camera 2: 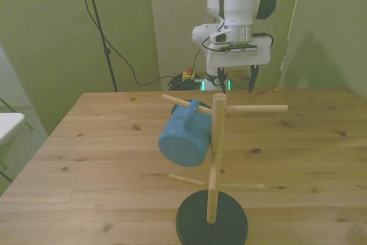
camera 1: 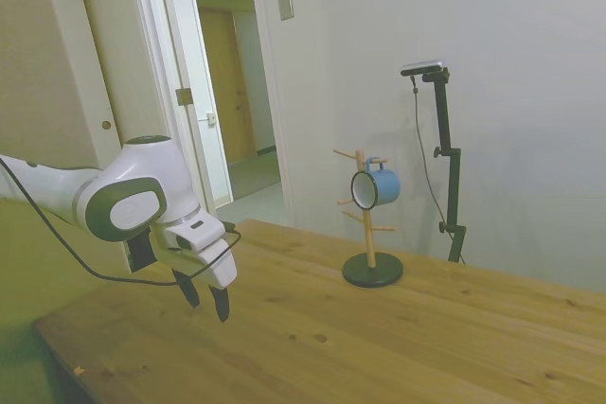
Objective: Unload the mug
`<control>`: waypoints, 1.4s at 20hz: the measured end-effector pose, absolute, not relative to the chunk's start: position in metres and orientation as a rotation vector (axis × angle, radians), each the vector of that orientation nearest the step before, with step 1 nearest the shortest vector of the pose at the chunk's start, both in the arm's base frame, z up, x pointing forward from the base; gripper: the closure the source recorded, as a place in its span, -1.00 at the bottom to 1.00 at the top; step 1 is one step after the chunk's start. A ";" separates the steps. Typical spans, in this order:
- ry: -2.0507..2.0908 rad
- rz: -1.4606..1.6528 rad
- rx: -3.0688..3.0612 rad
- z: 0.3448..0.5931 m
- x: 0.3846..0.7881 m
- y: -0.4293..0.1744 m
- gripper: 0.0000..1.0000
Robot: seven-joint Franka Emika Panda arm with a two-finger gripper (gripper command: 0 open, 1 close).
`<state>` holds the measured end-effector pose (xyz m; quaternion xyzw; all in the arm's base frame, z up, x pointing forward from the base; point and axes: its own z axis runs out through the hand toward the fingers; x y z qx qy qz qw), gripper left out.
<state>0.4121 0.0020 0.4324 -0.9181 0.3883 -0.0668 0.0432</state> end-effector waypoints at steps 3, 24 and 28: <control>1.188 -0.208 -2.808 0.432 0.413 -0.003 -1.00; 1.297 -1.031 -2.363 0.491 0.534 -0.161 -1.00; 1.313 -1.166 -2.315 0.504 0.561 -0.181 -1.00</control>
